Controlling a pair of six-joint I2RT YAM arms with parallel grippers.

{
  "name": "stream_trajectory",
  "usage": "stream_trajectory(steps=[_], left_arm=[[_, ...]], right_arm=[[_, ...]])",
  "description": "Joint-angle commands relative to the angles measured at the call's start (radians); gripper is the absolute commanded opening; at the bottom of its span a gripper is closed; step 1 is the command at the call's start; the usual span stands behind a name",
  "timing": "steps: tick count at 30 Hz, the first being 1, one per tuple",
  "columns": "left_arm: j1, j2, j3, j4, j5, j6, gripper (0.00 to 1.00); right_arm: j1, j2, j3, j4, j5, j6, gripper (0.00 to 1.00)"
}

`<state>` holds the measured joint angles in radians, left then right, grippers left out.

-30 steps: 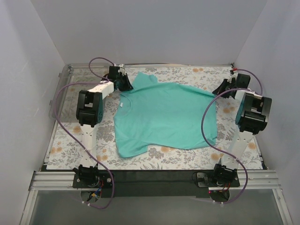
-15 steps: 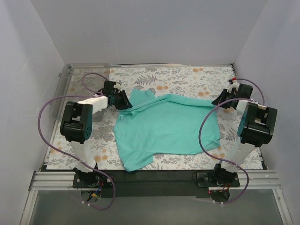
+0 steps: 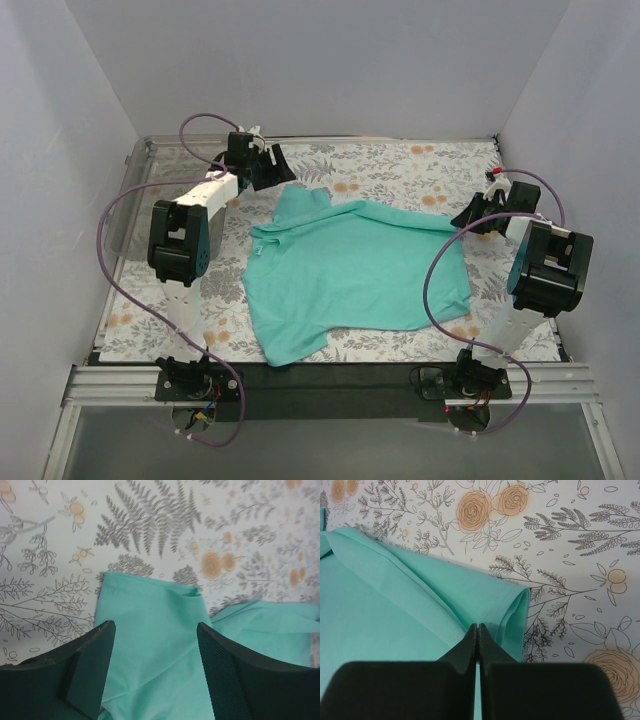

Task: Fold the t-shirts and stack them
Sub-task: Flatten the tshirt out

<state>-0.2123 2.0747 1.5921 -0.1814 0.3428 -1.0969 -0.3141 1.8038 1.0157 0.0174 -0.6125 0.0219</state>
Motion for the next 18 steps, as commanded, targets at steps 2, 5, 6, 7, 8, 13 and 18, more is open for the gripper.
stream_trajectory(steps=[2, 5, 6, 7, 8, 13, 18], left_arm=[[0.002, 0.122, 0.107, -0.09, -0.031, 0.046, 0.61], [0.001, 0.198, 0.192, -0.104, -0.031, 0.049, 0.61], [0.001, 0.212, 0.207, -0.108, -0.03, 0.049, 0.61], [0.001, 0.226, 0.222, -0.116, -0.033, 0.051, 0.61], [0.001, 0.242, 0.248, -0.119, -0.036, 0.049, 0.61], [-0.01, 0.306, 0.308, -0.147, -0.041, 0.071, 0.6], [-0.027, 0.335, 0.327, -0.176, -0.039, 0.107, 0.54]], right_arm=[[-0.01, 0.002, 0.012, 0.003, -0.039, -0.017, 0.01], [-0.01, 0.005, 0.017, 0.003, -0.044, -0.017, 0.01], [-0.01, 0.006, 0.017, 0.003, -0.044, -0.016, 0.01], [-0.01, 0.008, 0.018, 0.003, -0.046, -0.014, 0.01], [-0.01, 0.011, 0.018, 0.003, -0.049, -0.014, 0.01], [-0.014, 0.015, 0.014, 0.003, -0.053, -0.011, 0.01], [-0.02, 0.02, 0.017, 0.001, -0.059, -0.008, 0.01]])
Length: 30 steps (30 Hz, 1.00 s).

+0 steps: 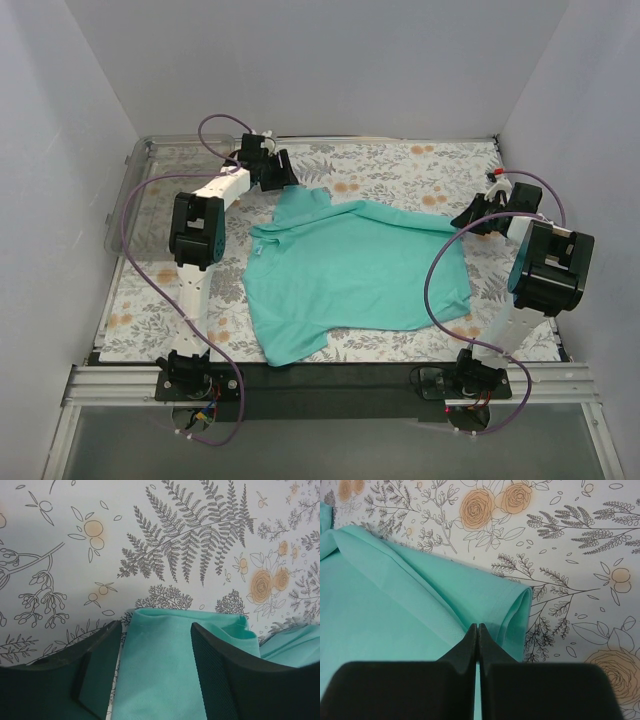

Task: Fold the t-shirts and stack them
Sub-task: Flatten the tshirt out, then fold the tshirt

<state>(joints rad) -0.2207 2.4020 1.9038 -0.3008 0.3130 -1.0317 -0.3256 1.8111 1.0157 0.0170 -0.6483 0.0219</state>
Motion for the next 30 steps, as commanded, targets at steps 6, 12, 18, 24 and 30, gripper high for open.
stream_trajectory(steps=[6, 12, 18, 24, 30], left_arm=[[-0.029, 0.029, 0.021, -0.09, -0.077, 0.079, 0.39], [-0.045, 0.049, 0.037, -0.113, -0.123, 0.113, 0.29], [-0.048, 0.052, 0.046, -0.103, -0.074, 0.133, 0.06], [-0.048, -0.039, -0.075, 0.052, 0.001, 0.154, 0.0], [-0.045, -0.248, -0.212, 0.236, 0.011, 0.173, 0.0]], right_arm=[[-0.015, 0.019, 0.018, -0.002, -0.031, -0.005, 0.01], [-0.018, 0.022, 0.018, -0.006, -0.031, -0.007, 0.01], [-0.02, 0.021, 0.018, -0.015, -0.034, -0.013, 0.01], [-0.024, 0.007, 0.021, -0.015, -0.043, -0.013, 0.01], [-0.03, -0.048, 0.023, -0.015, -0.071, -0.017, 0.01]])
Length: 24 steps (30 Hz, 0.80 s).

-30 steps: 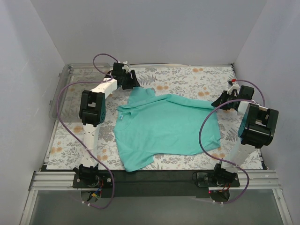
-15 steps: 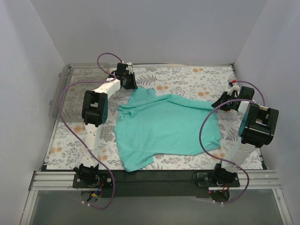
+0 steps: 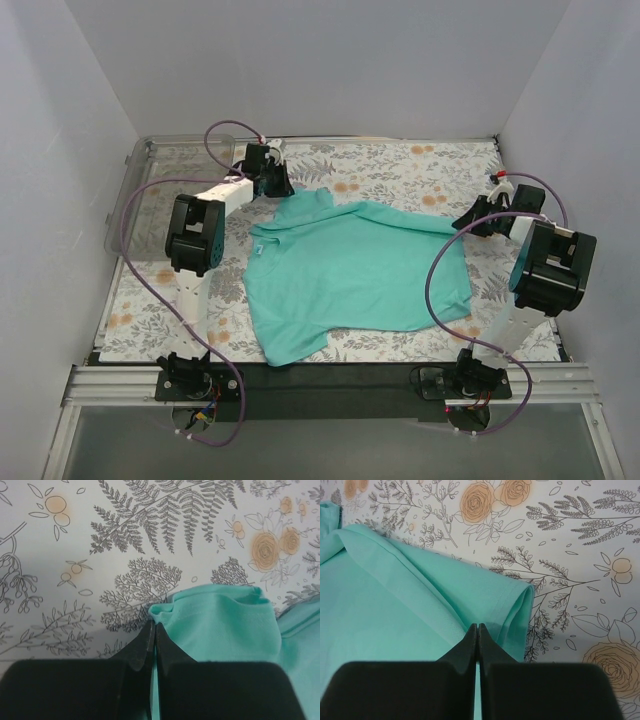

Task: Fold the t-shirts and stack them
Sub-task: Fold the tshirt

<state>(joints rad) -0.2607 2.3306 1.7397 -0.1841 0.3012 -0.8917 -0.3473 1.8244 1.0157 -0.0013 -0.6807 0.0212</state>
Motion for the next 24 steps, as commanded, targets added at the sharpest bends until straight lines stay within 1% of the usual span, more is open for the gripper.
stream_trajectory(steps=[1, 2, 3, 5, 6, 9, 16, 21, 24], left_arm=[[-0.005, -0.209, -0.102, 0.144, 0.018, 0.037, 0.0], [-0.003, -0.281, -0.129, 0.167, 0.018, 0.039, 0.0], [0.001, -0.313, -0.155, 0.22, 0.021, 0.042, 0.0], [0.005, -0.413, -0.236, 0.261, 0.018, 0.045, 0.0], [0.011, -0.448, -0.262, 0.297, 0.019, 0.045, 0.0], [0.021, -0.543, -0.331, 0.337, 0.036, 0.042, 0.0], [0.043, -0.665, -0.43, 0.382, 0.078, 0.04, 0.0], [0.078, -0.695, -0.473, 0.411, 0.107, 0.028, 0.0], [0.095, -0.705, -0.485, 0.417, 0.148, 0.027, 0.0]], right_arm=[[-0.01, -0.089, 0.02, 0.003, -0.043, -0.017, 0.01], [-0.01, -0.103, 0.018, 0.003, -0.049, -0.017, 0.01], [-0.012, -0.118, 0.017, 0.003, -0.054, -0.047, 0.01], [-0.018, -0.158, 0.009, 0.006, -0.068, -0.056, 0.01], [-0.019, -0.171, 0.006, 0.015, -0.071, -0.056, 0.01], [-0.032, -0.211, 0.003, 0.04, -0.101, -0.053, 0.01], [-0.036, -0.246, -0.002, 0.106, -0.175, -0.043, 0.01], [-0.038, -0.225, 0.03, 0.133, -0.18, -0.046, 0.01], [-0.038, -0.202, 0.053, 0.135, -0.198, -0.056, 0.01]])
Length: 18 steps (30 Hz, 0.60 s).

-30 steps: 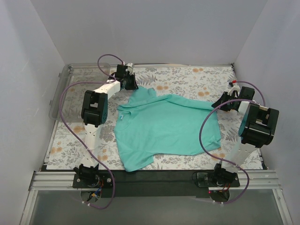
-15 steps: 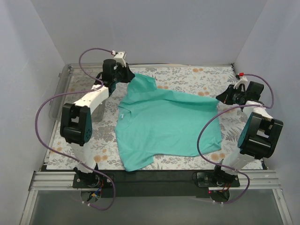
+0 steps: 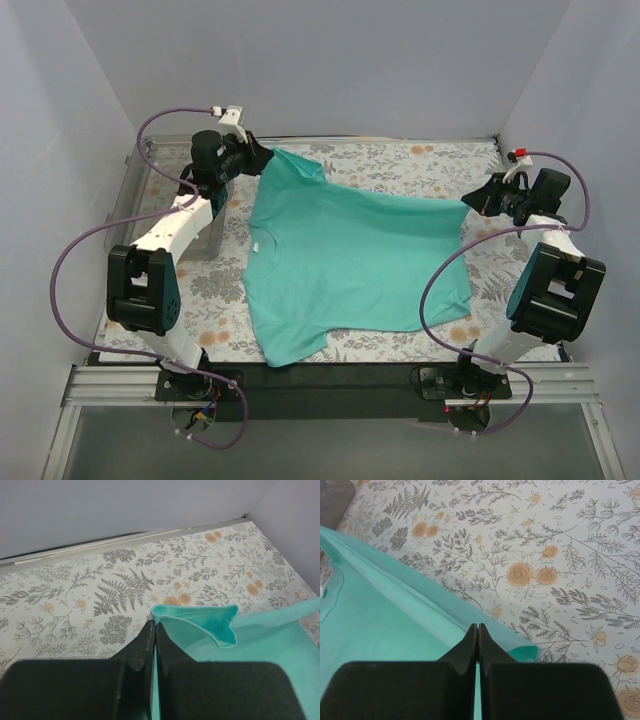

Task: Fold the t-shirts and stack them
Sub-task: Fold the tshirt

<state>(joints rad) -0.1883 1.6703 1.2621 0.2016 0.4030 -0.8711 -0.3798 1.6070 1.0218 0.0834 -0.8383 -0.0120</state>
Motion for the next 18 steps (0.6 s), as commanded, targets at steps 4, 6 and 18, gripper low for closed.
stream_trajectory(steps=[4, 6, 18], left_arm=[[0.027, -0.073, -0.05, 0.05, 0.105, 0.017, 0.0], [0.027, -0.104, -0.076, 0.058, 0.128, 0.026, 0.0], [0.03, -0.187, -0.24, 0.11, 0.154, 0.057, 0.0]], right_arm=[[-0.007, 0.028, 0.05, 0.05, -0.088, -0.051, 0.01], [-0.008, 0.025, 0.035, 0.05, -0.102, -0.063, 0.01], [-0.024, 0.079, 0.04, 0.05, -0.133, -0.077, 0.01]])
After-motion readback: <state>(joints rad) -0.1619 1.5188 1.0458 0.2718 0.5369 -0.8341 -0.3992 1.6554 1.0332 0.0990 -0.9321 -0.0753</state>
